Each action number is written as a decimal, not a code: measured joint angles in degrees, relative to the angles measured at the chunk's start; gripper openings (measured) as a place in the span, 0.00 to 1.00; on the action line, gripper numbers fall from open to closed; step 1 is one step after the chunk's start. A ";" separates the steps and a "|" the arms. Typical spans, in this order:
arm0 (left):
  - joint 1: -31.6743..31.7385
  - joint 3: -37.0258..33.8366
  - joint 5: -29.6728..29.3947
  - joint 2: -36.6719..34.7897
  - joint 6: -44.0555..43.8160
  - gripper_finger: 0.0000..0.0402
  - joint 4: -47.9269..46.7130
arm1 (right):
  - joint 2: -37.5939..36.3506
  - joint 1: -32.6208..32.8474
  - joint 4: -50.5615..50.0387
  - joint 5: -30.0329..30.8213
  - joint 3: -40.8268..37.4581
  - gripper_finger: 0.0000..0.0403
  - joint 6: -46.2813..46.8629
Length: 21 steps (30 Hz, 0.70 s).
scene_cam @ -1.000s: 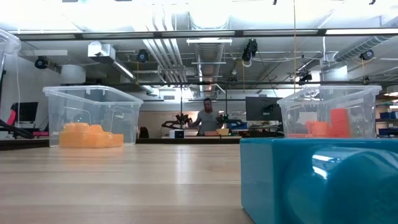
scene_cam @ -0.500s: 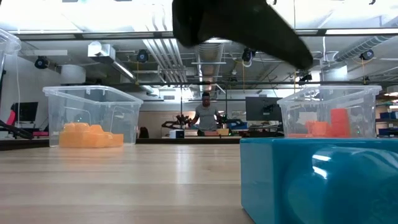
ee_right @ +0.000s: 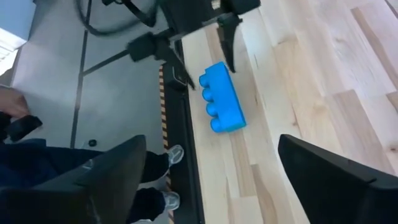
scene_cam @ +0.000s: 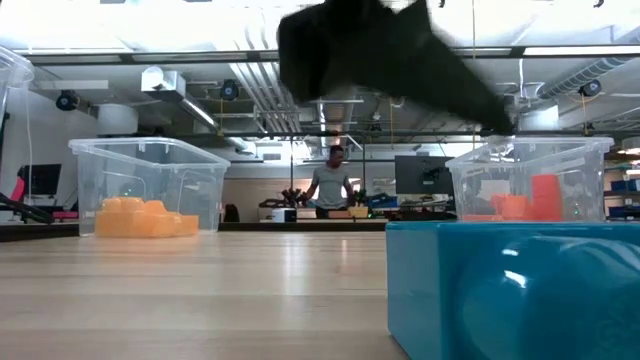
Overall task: Sort blocks
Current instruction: Put the blue game piece into the bottom left transparent bin
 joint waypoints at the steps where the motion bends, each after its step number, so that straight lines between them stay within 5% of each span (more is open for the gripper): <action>1: 0.04 0.52 0.00 0.00 -0.83 0.71 0.50 | 0.00 0.00 0.02 0.00 -0.12 0.87 0.18; 15: 0.12 3.69 2.73 -0.07 -0.46 0.72 1.61 | 0.00 -0.04 0.22 0.00 -2.15 0.91 1.41; 21: 0.23 2.68 6.43 -0.07 0.20 0.87 1.37 | 0.00 -0.04 0.25 0.00 -2.40 0.91 1.55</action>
